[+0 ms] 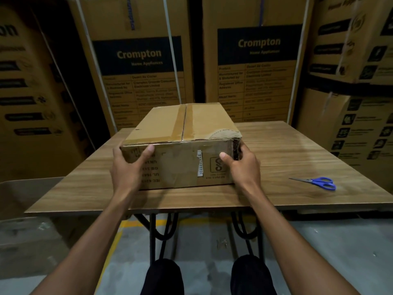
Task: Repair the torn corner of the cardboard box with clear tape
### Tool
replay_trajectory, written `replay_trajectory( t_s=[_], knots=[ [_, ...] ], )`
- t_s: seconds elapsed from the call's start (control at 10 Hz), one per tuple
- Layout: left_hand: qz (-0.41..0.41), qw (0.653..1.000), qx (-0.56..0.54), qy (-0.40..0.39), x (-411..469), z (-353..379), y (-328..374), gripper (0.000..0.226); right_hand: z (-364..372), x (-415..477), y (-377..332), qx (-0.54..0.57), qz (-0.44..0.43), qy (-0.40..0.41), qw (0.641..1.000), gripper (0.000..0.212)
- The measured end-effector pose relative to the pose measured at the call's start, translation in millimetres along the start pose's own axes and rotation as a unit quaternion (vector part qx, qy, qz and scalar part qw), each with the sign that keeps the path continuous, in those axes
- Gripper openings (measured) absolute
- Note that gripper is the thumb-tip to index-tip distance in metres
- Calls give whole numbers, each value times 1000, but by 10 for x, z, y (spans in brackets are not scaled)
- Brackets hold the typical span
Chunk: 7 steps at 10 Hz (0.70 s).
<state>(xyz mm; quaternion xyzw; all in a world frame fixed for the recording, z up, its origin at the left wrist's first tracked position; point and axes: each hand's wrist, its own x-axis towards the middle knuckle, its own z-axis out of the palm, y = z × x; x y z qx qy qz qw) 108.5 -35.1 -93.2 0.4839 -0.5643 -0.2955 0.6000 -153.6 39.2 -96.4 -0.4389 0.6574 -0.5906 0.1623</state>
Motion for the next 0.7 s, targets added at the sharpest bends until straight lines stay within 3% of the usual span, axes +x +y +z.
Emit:
replay_trajectory(
  t_s=[0.2,0.4,0.6,0.7],
  knots=[
    [4,1000,18,6,-128,116,113,81,-176,-55,74,-5,-8,14,1000,65],
    [29,999,21,2,-83,0,136,64,-379,49,96,54,-30,-32,998,40],
    [118,990,74,37,228,48,452,31,-554,284,68,39,-34,28,998,32],
    [182,971,152,-4,531,202,740,22,-654,554,-237,-17,-119,64,991,31]
  ],
)
